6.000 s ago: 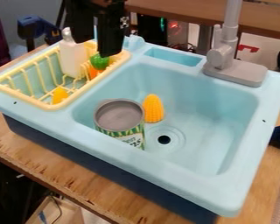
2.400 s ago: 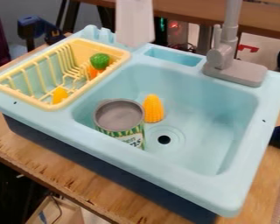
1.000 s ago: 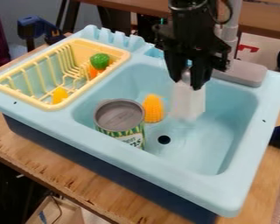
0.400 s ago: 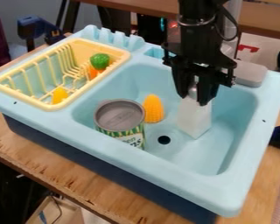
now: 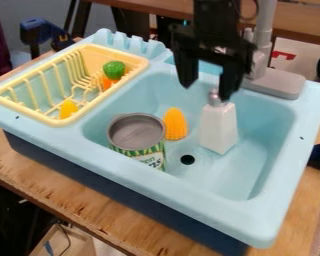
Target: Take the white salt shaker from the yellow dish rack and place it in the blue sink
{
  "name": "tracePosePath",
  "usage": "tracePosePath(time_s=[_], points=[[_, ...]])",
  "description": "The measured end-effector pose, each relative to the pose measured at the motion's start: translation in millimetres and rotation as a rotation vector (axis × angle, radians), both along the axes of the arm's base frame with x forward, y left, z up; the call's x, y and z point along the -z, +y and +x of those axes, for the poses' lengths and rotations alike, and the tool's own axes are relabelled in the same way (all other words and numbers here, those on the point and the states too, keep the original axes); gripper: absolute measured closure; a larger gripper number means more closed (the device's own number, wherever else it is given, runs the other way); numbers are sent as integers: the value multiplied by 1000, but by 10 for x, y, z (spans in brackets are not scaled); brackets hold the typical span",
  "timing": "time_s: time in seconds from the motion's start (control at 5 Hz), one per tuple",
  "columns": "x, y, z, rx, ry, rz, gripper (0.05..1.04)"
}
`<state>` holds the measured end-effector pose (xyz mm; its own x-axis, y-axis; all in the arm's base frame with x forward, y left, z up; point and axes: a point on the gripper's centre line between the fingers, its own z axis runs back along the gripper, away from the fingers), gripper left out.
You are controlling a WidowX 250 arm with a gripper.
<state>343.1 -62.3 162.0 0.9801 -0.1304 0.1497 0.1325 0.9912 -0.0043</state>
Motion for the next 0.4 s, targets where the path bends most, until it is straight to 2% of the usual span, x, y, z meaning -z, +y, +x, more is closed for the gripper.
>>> tracePosePath(time_s=[0.2, 0.4], points=[[-231, 125, 49, -29, -24, -14, 80], [-549, 303, -111, -24, -72, 8, 83]])
